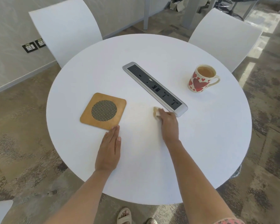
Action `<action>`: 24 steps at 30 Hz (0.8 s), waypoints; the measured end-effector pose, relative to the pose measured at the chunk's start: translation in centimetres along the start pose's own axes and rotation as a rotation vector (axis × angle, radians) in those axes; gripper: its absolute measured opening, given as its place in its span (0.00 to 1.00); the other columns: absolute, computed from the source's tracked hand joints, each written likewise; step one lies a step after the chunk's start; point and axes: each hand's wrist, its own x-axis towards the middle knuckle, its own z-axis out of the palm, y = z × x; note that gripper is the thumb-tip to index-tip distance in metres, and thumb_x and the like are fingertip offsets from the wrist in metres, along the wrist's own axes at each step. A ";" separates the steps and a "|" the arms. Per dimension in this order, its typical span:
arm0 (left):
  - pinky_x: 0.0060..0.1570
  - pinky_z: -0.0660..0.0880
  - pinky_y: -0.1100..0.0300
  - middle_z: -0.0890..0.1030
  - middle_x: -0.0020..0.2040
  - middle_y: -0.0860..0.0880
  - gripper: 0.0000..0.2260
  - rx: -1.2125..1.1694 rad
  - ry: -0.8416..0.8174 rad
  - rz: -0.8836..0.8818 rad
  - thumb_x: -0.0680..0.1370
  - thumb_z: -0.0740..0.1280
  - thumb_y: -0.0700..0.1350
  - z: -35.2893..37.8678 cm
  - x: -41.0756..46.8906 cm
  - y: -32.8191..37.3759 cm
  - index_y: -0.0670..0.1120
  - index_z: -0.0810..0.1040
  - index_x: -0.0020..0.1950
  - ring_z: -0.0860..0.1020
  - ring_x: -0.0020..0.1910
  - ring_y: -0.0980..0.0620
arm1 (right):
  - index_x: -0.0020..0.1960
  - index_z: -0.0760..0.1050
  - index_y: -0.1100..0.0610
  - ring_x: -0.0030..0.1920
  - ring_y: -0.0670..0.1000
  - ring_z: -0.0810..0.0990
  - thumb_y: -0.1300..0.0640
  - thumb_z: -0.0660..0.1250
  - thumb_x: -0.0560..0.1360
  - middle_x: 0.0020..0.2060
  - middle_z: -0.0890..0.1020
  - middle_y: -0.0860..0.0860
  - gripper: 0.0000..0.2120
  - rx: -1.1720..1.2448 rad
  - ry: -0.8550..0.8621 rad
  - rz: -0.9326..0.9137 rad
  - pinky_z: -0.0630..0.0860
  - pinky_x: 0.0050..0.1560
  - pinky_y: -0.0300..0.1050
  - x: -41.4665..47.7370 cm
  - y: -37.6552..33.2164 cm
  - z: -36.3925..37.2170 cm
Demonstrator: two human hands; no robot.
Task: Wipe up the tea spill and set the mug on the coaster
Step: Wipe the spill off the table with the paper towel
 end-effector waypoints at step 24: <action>0.70 0.62 0.59 0.75 0.66 0.57 0.21 -0.632 0.070 -0.243 0.76 0.54 0.57 -1.4 0.2 -0.1 0.54 0.73 0.67 0.69 0.67 0.64 | 0.60 0.78 0.63 0.51 0.61 0.78 0.77 0.61 0.69 0.59 0.81 0.56 0.23 0.268 -0.341 -0.665 0.77 0.52 0.53 -11.8 -8.0 3.2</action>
